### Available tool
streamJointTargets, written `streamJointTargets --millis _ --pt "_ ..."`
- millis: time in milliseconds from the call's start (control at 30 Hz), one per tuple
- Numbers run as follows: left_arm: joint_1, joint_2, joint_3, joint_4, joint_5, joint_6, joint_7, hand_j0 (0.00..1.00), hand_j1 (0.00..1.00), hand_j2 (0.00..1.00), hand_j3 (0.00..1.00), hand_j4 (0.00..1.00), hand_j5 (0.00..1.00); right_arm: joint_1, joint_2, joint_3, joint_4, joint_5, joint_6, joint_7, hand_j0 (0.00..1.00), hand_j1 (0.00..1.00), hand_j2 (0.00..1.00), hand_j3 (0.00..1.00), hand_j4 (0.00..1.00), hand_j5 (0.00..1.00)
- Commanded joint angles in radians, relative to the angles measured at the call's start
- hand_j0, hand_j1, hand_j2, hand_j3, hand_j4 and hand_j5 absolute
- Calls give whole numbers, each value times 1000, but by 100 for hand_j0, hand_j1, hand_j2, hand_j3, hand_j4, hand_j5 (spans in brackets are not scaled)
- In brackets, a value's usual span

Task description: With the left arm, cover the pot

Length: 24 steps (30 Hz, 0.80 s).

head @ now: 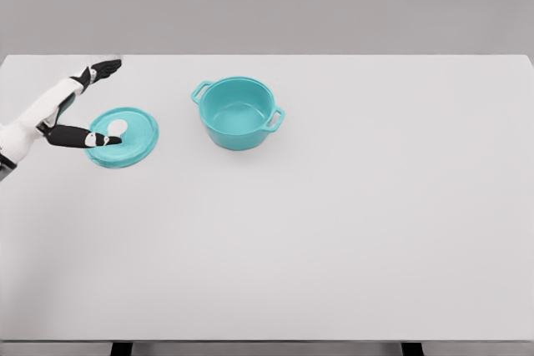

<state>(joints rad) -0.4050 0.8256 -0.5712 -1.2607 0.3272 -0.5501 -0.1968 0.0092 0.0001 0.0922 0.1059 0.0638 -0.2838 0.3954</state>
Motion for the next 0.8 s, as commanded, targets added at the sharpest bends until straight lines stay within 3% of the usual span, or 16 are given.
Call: streamJointTargets --millis 0,167,267,367,467,600,767 --pt "2 -20 -2 52 -56 44 2 100 100 100 100 100 100 0 0 0 0 1 0 0 100 100 100 100 100 100" --pt "-43 -94 -33 136 -34 53 -1 100 100 100 100 100 100 0 0 0 0 1 0 0 100 100 100 100 100 100" --pt "-44 -92 -68 136 58 53 -1 96 96 96 96 96 96 0 0 0 0 1 -2 0 100 100 100 100 100 100" --pt "-44 -92 -70 132 113 53 -3 100 100 100 100 100 100 0 0 0 0 1 0 0 100 100 100 100 100 100" --pt "-51 -92 -71 144 118 55 -1 100 100 100 100 100 100 0 0 0 0 1 0 0 100 100 100 100 100 100" --pt "-74 -94 -76 227 41 64 -1 96 96 96 96 96 96 0 0 0 0 1 0 0 100 100 100 100 100 100" --pt "-80 -115 -76 264 47 64 -1 91 91 91 91 91 91 0 0 0 0 1 -2 0 100 100 100 100 100 100"
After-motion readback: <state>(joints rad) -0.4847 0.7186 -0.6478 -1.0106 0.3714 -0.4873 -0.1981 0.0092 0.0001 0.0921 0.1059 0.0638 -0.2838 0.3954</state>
